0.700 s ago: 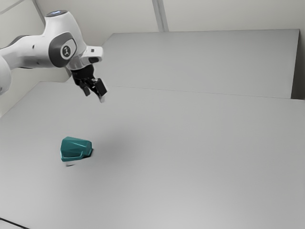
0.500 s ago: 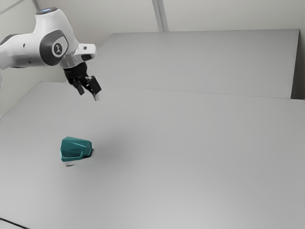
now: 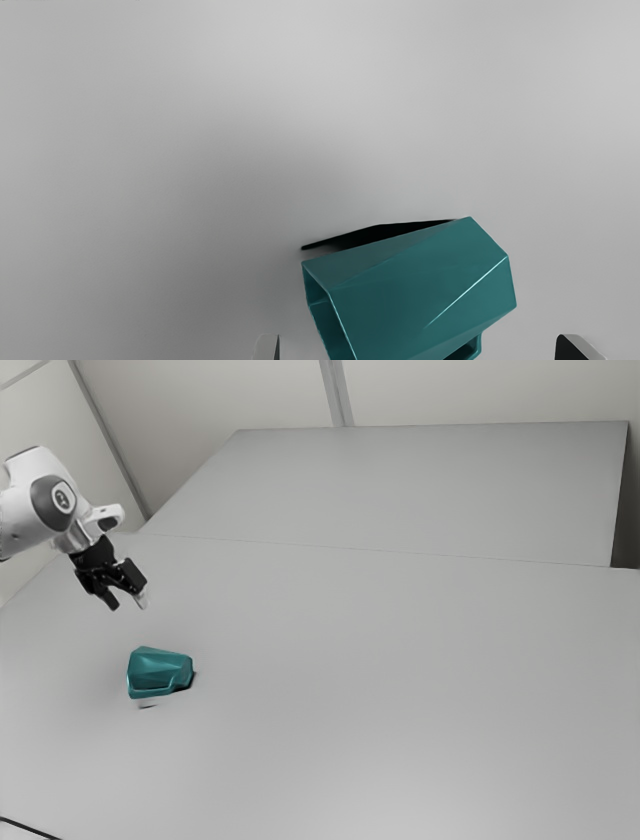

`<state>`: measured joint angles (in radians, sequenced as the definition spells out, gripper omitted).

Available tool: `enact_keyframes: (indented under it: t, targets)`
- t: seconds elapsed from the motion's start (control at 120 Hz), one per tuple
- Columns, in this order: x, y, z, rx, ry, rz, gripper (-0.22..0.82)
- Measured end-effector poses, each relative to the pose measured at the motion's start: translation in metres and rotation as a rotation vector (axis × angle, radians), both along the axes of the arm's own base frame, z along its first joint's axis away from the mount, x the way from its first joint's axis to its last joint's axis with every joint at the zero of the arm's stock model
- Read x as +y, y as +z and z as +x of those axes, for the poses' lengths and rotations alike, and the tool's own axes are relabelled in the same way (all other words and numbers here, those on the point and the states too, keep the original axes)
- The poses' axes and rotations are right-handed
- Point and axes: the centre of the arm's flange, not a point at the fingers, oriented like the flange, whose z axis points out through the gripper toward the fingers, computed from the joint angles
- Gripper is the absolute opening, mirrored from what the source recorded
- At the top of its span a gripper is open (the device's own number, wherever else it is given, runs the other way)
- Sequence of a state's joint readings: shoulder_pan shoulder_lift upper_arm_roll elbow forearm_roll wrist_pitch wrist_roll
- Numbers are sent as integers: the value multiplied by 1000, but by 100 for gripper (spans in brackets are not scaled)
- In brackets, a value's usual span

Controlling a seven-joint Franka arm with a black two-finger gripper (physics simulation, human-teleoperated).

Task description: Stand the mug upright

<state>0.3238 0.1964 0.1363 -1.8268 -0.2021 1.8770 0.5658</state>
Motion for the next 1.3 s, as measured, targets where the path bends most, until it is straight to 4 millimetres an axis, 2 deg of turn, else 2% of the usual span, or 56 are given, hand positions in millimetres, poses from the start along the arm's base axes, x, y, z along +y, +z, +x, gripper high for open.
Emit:
enact_keyframes:
  t: [0.175,0.258,0.417,0.483,0.767,0.908,1.3]
  targets:
    - [57,-42,-18,20,22,-58,60]
    - [68,-62,-21,17,16,-105,60]
    - [83,-84,-32,-22,23,-228,60]
    - [85,-91,-33,-43,21,-283,60]
    - [89,-86,-37,-158,-5,-457,60]
    - [89,-97,-42,-169,-23,-516,60]
    - [70,-125,-52,-153,-77,-600,60]
